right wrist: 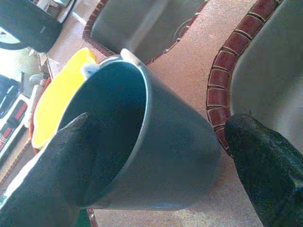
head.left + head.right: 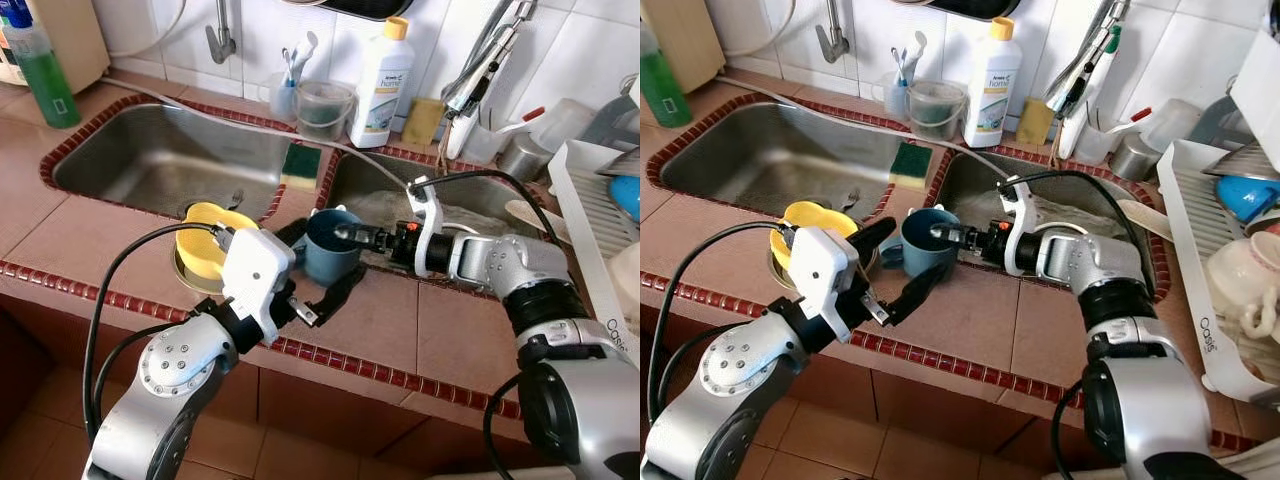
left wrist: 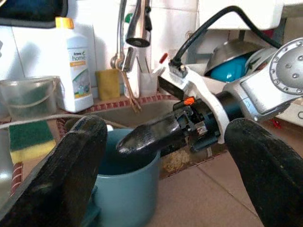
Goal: Kitchen organization
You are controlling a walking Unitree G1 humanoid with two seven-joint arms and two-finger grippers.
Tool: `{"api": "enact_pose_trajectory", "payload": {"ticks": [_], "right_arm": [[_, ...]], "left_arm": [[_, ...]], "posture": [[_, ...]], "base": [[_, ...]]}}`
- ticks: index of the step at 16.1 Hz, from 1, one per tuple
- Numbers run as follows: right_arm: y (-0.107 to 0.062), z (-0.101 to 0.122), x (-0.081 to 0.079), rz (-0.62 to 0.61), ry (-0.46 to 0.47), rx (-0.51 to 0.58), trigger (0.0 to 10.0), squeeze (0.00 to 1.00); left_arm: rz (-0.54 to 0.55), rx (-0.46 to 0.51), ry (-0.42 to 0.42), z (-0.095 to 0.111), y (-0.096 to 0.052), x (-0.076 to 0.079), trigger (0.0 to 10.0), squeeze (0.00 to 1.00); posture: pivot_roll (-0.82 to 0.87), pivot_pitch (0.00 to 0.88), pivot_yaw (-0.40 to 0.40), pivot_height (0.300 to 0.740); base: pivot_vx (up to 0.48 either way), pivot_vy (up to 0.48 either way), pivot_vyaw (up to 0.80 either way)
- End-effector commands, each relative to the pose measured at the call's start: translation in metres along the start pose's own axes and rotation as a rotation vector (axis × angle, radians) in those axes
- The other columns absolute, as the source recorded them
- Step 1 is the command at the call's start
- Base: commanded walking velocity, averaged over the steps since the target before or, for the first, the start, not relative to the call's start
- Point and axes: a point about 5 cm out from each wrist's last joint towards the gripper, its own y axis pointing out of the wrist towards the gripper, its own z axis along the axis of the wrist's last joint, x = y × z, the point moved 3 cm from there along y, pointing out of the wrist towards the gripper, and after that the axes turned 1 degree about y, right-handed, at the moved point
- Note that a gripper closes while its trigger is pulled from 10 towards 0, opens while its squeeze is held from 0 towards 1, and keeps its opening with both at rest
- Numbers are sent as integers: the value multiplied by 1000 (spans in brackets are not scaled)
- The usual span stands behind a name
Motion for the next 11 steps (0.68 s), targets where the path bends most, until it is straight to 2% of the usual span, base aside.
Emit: {"api": "enact_pose_trajectory", "payload": {"ticks": [1, 2, 11], "right_arm": [[0, 1, 1, -14, -17, -19, 1922, 0], [0, 1, 0, -12, -12, -22, 0, 0], [2, 3, 1, -20, -13, -24, 0, 0]], "left_arm": [[-6, 4, -3, 2, 0, 5, 10000, 0], [-2, 4, -3, 3, -1, 5, 10000, 0], [30, -7, -8, 3, -1, 1, 10000, 0]], "posture": [[-59, 121, -129, 740], [-57, 122, -129, 740], [-53, 122, -131, 740]], "base": [[0, 0, 0], [0, 0, 0], [0, 0, 0]]}}
